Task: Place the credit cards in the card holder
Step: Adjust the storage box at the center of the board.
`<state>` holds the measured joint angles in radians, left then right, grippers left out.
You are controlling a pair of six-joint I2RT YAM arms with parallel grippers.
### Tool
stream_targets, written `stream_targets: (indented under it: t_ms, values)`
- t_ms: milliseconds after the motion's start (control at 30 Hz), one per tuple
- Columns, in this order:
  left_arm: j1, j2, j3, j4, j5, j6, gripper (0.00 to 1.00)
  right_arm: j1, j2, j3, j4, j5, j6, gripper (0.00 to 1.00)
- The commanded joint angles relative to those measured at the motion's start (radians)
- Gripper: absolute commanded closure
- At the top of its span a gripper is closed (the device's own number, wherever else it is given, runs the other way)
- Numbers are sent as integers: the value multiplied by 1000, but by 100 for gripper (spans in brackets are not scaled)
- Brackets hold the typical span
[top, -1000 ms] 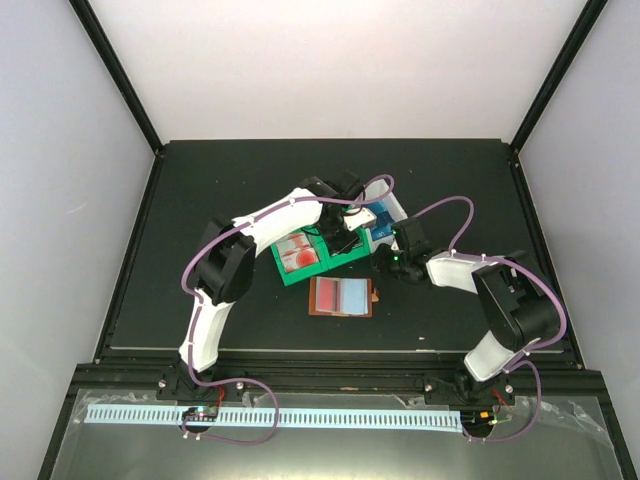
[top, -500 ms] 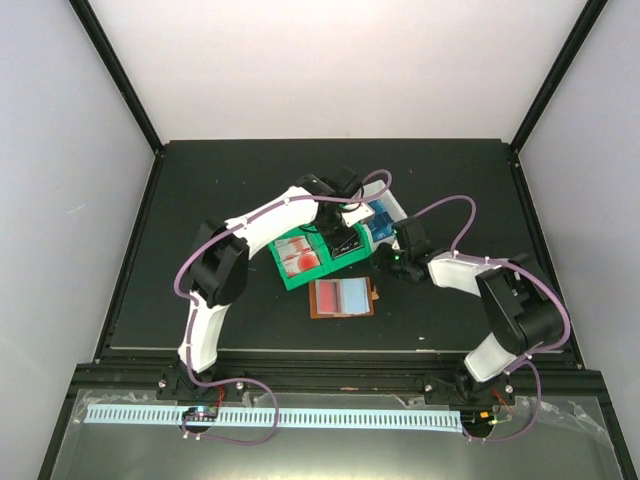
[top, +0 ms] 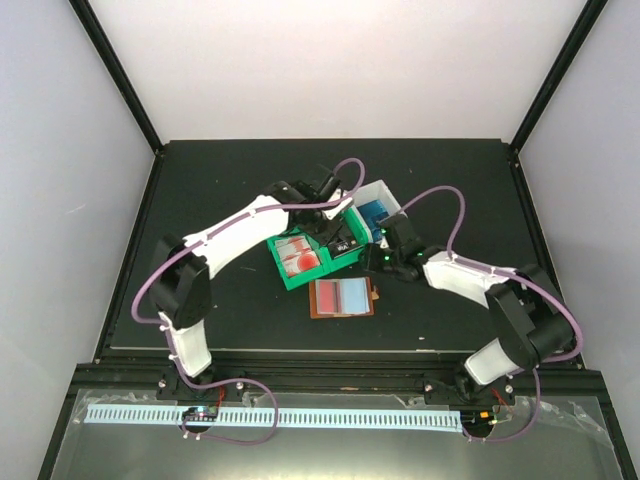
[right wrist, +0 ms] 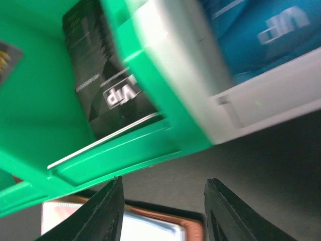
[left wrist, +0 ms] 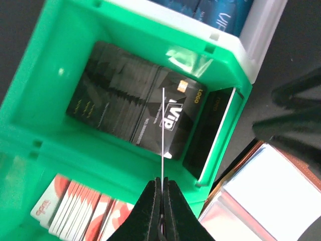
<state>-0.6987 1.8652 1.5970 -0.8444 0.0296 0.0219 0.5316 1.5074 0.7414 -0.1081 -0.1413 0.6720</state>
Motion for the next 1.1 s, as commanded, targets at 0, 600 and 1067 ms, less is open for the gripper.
stream_targets:
  t_ms: [0, 600, 1067]
  values:
    - [29, -146, -123, 152, -50, -145, 98, 100, 69, 74, -75, 78, -51, 54]
    - [185, -573, -540, 311, -13, -323, 98, 223, 345, 357, -90, 98, -49, 55]
    - [246, -768, -637, 464, 140, -376, 99, 210, 186, 365, -66, -67, -85, 50]
